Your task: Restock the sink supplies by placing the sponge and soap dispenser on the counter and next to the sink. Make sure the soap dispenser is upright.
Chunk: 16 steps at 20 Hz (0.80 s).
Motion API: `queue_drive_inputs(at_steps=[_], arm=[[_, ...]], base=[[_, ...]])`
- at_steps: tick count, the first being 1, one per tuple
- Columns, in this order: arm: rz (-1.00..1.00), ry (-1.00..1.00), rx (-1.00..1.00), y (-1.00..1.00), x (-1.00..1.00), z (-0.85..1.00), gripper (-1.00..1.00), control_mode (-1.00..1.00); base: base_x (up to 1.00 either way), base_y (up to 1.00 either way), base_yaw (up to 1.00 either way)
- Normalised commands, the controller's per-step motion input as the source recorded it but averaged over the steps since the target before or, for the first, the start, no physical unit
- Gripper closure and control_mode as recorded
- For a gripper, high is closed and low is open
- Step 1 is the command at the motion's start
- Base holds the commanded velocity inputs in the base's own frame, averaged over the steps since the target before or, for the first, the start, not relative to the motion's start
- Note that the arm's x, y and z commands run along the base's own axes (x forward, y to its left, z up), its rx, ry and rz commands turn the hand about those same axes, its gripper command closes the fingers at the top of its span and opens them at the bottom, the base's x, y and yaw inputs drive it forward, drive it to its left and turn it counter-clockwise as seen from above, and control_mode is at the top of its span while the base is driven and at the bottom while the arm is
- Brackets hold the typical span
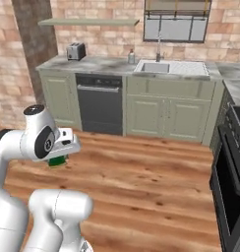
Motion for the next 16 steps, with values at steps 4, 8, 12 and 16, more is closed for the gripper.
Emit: queue_drive_inputs(at_steps=[4,8,12,16], arm=[[0.00,0.00,0.00,0.00,0.00,0.00,1.00,1.00],[0.00,0.00,0.00,0.00,0.00,0.00,1.00,1.00],[0.00,0.00,0.00,0.00,0.00,0.00,1.00,1.00],[0.00,0.00,0.00,0.00,0.00,0.00,1.00,1.00]], base=[[1.00,-0.67,-0.08],[1.00,-0.24,0.00],[1.00,0.14,0.00],[1.00,0.15,0.00]])
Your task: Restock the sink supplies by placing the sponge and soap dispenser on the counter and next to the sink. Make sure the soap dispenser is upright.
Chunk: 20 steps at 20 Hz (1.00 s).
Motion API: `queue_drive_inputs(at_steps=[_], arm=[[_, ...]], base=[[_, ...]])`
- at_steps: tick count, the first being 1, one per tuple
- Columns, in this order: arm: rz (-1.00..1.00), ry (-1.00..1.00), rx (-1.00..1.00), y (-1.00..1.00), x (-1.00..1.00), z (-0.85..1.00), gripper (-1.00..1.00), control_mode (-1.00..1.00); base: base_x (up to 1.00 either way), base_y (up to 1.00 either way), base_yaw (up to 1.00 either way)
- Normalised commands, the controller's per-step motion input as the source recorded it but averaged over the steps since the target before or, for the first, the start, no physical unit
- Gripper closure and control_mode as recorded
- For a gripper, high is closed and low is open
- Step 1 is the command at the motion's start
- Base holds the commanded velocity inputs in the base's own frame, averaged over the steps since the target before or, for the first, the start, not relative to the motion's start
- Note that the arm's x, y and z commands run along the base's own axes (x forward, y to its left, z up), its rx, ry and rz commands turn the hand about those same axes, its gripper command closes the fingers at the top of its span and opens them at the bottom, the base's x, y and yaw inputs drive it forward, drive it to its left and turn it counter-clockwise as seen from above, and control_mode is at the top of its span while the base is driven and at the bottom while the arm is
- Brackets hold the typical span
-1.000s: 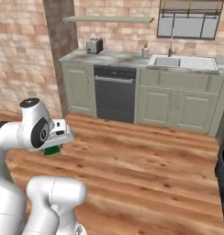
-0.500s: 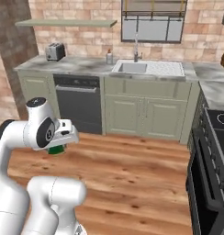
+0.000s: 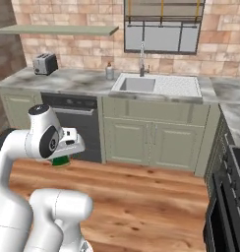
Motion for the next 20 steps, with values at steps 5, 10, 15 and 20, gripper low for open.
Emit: queue_drive_inputs(at_steps=[5,10,15,20], arm=[[0.00,0.00,0.00,0.00,0.00,0.00,1.00,1.00],[0.00,0.00,0.00,0.00,0.00,0.00,1.00,1.00],[0.00,0.00,0.00,0.00,0.00,0.00,1.00,1.00],[0.00,0.00,0.00,0.00,0.00,0.00,1.00,1.00]], base=[[1.00,0.13,0.00],[1.00,0.31,-0.02],[1.00,0.39,-0.05],[1.00,0.50,-0.06]])
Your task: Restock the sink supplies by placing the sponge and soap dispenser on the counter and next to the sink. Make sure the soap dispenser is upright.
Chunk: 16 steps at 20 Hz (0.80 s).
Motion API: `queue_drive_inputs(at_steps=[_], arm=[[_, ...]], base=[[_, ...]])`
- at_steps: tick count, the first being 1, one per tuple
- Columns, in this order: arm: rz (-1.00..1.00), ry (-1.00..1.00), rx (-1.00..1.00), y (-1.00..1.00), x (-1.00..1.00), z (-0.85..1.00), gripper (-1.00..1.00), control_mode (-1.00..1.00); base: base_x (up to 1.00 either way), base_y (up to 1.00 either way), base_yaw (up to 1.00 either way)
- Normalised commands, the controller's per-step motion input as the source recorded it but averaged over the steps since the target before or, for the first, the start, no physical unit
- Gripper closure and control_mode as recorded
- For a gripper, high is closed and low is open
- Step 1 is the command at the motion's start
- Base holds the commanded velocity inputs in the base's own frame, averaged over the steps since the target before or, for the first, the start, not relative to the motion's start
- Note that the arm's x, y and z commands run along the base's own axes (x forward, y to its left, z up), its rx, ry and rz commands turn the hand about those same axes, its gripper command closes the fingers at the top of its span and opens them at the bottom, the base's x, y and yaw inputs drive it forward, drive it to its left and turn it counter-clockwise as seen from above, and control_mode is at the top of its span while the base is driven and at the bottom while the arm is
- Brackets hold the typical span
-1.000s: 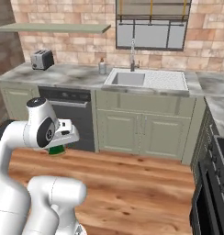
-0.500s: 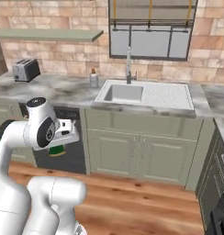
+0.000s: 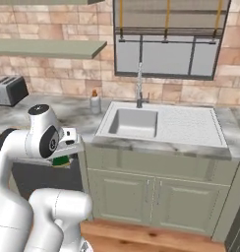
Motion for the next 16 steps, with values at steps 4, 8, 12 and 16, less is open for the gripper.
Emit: queue_drive_inputs(at_steps=[4,8,12,16], arm=[[0.00,0.00,0.00,0.00,0.00,0.00,1.00,1.00],[0.00,0.00,0.00,0.00,0.00,0.00,1.00,1.00],[0.00,0.02,0.02,0.00,0.50,-0.11,1.00,-1.00],[0.00,0.03,0.00,0.00,0.73,-0.24,1.00,-1.00]], base=[[1.00,0.46,-0.05],[0.92,0.24,-0.01],[0.44,0.00,0.00],[0.00,0.00,0.00]])
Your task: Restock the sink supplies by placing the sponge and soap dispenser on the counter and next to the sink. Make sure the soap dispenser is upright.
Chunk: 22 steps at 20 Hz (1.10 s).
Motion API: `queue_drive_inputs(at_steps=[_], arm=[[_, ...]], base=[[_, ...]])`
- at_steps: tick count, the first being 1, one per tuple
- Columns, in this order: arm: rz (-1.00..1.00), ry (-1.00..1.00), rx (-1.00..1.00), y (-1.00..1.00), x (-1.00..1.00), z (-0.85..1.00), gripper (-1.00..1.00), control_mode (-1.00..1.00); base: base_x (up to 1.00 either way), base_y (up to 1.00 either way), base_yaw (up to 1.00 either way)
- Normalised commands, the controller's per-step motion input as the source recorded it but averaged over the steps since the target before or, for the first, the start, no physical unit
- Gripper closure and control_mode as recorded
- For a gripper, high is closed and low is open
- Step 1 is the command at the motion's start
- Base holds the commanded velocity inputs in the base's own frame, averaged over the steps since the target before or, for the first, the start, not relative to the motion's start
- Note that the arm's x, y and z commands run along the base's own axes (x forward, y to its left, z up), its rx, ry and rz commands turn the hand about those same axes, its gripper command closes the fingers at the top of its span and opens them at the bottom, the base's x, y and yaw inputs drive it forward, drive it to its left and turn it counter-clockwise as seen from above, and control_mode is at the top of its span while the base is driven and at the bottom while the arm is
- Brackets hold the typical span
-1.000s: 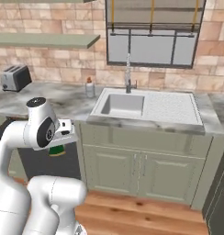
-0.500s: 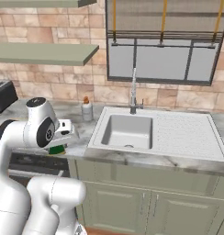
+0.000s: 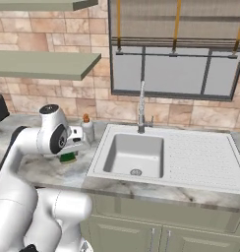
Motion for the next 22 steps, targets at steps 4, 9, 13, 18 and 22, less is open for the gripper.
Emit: queue_drive_inputs(at_steps=[4,9,13,18,22], arm=[[0.00,0.09,0.00,0.04,0.08,-0.77,1.00,-1.00],[0.00,0.16,0.00,0.18,0.65,-0.63,1.00,-1.00],[0.00,0.07,0.00,0.03,0.69,-0.38,1.00,-1.00],[0.00,0.01,0.00,0.05,0.51,-0.23,1.00,-1.00],[0.00,0.01,0.00,0.05,0.31,-0.14,1.00,-1.00]], base=[[0.00,0.00,0.00],[0.00,0.00,0.00],[0.00,0.00,0.00],[0.00,0.00,0.00],[0.00,0.00,0.00]])
